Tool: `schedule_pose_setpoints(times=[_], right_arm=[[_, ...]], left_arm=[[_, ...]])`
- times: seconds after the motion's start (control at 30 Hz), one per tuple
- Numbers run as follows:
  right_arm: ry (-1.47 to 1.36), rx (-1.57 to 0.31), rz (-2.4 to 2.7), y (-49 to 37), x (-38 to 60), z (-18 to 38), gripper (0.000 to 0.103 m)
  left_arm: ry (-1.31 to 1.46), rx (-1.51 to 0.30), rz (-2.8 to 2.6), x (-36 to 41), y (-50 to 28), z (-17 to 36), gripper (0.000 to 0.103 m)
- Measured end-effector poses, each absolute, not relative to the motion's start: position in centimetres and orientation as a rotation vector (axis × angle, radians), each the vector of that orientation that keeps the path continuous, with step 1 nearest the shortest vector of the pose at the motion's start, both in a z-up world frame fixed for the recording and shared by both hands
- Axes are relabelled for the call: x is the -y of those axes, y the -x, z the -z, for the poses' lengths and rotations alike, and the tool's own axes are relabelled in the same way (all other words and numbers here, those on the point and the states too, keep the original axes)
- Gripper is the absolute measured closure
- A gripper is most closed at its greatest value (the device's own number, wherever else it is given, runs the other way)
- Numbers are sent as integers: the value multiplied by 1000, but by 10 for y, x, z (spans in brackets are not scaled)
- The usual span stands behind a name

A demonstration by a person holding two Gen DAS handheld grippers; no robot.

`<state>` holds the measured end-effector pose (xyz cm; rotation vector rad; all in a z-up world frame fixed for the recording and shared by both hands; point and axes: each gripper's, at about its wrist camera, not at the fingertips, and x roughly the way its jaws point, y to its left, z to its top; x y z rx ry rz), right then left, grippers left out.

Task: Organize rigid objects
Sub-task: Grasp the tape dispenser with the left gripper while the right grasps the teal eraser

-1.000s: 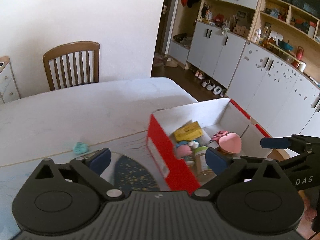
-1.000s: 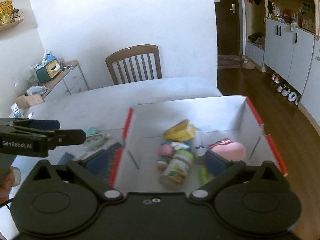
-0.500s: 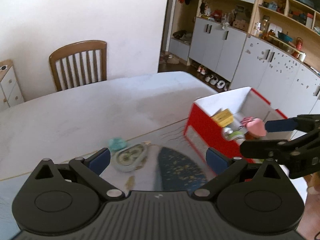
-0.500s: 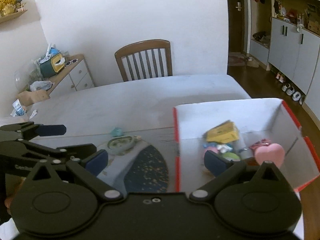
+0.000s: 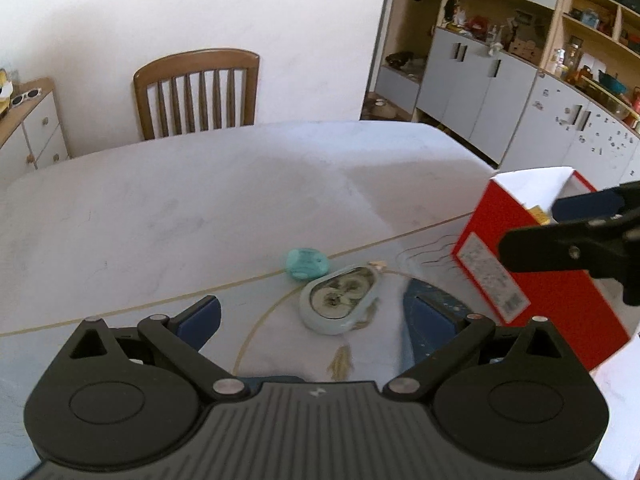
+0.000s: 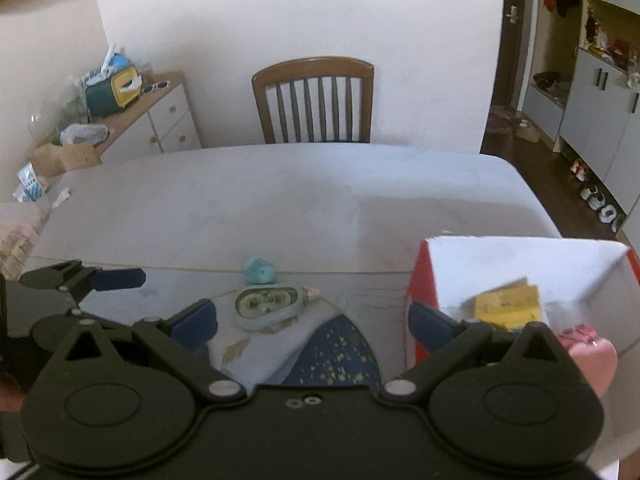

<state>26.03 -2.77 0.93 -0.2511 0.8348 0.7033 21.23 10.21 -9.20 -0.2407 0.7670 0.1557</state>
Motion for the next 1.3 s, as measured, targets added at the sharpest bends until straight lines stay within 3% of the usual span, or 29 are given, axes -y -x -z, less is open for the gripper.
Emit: schedule_pose_setpoints(times=[0.43, 0.83, 1.13, 1.3], right_arm=[[376, -904, -832, -297, -44, 27, 6], [476, -1003, -911, -326, -88, 64, 19], [504, -1046, -924, -334, -103, 79, 42], [522, -1046, -933, -332, -108, 83, 57]], left_arm=[[223, -755, -150, -108, -239, 121, 1], [232, -775, -144, -109, -257, 151, 2], [173, -766, -114, -95, -262, 162, 2], [143, -760, -95, -89, -264, 164, 11]])
